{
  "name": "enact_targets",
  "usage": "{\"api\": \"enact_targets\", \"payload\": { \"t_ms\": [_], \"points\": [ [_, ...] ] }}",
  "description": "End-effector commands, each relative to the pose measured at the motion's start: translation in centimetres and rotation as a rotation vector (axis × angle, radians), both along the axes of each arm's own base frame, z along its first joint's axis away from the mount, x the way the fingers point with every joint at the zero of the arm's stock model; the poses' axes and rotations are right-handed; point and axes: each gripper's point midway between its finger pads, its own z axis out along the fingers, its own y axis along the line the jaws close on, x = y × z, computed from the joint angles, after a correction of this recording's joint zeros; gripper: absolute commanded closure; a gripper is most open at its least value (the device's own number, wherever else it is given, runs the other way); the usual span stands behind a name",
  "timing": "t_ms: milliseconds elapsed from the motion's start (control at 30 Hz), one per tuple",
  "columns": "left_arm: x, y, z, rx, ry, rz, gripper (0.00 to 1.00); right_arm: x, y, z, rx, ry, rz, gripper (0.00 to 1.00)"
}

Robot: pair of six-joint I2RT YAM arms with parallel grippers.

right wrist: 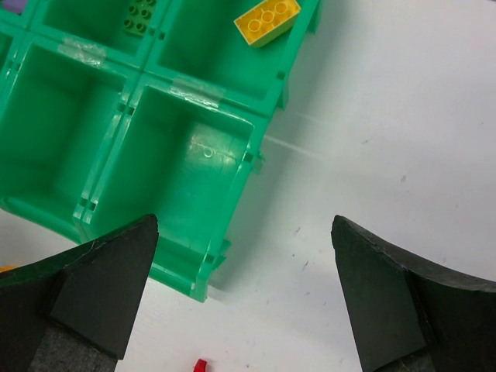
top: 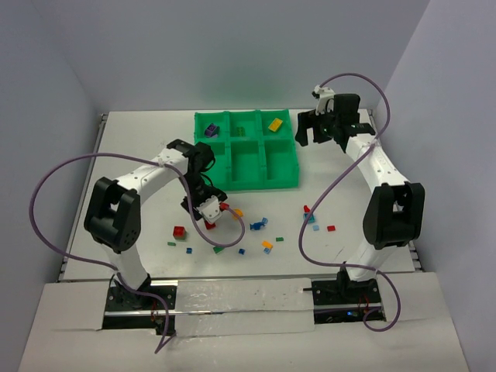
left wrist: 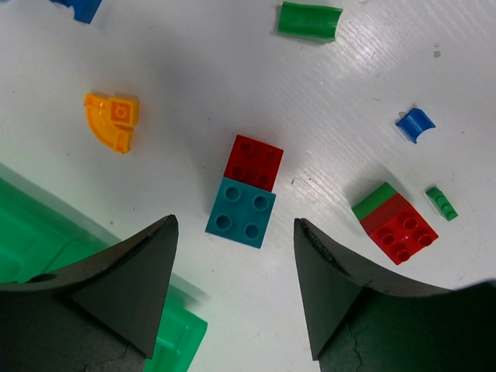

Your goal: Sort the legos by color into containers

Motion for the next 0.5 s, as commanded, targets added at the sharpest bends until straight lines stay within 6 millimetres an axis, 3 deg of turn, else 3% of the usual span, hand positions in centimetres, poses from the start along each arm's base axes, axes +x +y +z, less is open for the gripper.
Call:
{"api": "enact_targets", "payload": {
  "t_ms": [0, 333, 467],
  "points": [
    [-0.5, -0.4, -0.8, -0.027, -0.021, -0.179, 0.30, -0.7, -0.7, 2.6, -0.013, -0.063, -0.005, 0.00],
    [-0.1, -0.2, -2.9, 0.008, -0.043, -0.193, 0.36, -1.1, -0.8, 2.4, -0.013, -0.058, -0.007, 0.00],
    [0.2, -0.5, -3.1, -0.002, -0.048, -0.188, 0.44, -1.4, -1.0, 2.4, -0.016, -0.058, -0.012, 0.00]
  ]
}}
